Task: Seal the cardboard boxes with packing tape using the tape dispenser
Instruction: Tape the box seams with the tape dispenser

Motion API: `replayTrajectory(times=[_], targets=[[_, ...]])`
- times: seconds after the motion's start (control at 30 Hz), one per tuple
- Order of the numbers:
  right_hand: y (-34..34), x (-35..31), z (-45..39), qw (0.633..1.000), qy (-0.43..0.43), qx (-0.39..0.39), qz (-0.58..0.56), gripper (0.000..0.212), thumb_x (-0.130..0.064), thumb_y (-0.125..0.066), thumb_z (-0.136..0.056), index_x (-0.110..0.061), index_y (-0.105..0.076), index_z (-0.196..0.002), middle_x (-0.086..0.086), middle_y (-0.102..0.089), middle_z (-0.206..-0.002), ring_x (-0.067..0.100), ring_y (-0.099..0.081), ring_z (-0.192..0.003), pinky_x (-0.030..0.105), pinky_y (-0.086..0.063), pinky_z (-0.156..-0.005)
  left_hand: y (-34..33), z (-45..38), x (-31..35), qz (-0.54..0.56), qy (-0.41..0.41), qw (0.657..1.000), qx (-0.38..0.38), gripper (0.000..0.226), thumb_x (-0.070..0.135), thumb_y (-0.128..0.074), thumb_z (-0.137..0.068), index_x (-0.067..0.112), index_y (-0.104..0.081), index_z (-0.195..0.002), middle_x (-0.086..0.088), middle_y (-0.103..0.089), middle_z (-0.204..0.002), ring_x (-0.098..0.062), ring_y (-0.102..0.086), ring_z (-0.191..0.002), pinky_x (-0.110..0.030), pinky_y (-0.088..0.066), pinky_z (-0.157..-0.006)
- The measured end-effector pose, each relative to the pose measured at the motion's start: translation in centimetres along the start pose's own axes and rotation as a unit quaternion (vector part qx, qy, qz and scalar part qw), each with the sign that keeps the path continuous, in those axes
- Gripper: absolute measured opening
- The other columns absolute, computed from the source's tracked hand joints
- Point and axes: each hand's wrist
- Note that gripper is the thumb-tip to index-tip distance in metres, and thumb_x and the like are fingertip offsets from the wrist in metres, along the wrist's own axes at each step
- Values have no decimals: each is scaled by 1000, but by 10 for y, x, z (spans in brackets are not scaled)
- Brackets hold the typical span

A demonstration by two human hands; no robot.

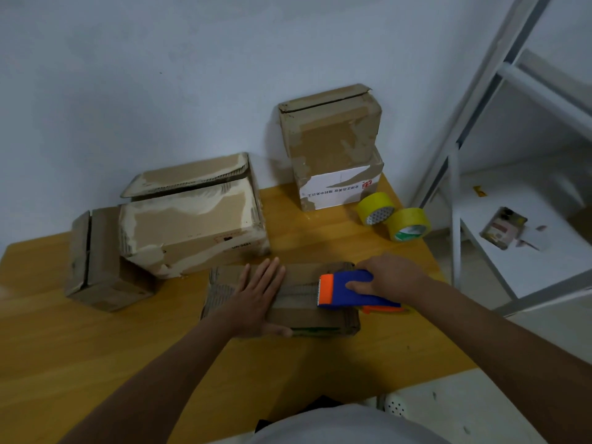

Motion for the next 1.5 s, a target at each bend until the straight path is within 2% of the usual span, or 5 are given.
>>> replayTrajectory(times=[0.43,0.73,0.9,1.2,1.5], targets=[[-13,-26,1,1000,-1,11,-3,56,-68,-44,-89,-26,-59,-123,3,-65,-104,19,-61,-92,33,-51,-72,-2,-6,17,5,-38,999,34,126,93,-40,-69,19,12,-156,-10,9,-165,-23,22,-149,-48,22,-117],[-24,-59,-13,999,-1,10,-31,54,-67,-45,-90,-23,-61,-118,2,-65,-98,20,-61,-87,33,-51,-71,3,6,-3,-19,-43,999,16,132,100,-30,-63,18,18,-155,-11,28,-160,-24,33,-145,-53,26,-114],[-25,-58,-15,1000,6,8,-22,56,-68,-44,-89,-24,-60,-120,1,-64,-96,19,-60,-84,33,-50,-70,1,2,1,4,-44,999,24,129,99,-31,-64,21,17,-156,-9,14,-164,-22,26,-148,-49,27,-114],[-23,-21,-1,997,55,43,-41,53,-68,-45,-88,-32,-59,-124,-3,-67,-94,13,-58,-79,31,-49,-64,-3,3,-2,15,-48,998,37,126,98,-33,-67,21,11,-157,-11,2,-165,-21,19,-150,-50,19,-118],[-40,24,5,994,42,34,-99,45,-63,-47,-90,-32,-59,-122,-6,-69,-96,7,-61,-77,24,-50,-64,-1,0,0,-10,-44,999,17,129,101,-23,-64,20,21,-154,-10,20,-163,-23,29,-147,-54,21,-116]])
Point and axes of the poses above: each hand's wrist, its own z-axis away from the middle knuckle, its own y-axis out of the back of the hand, x = y × z
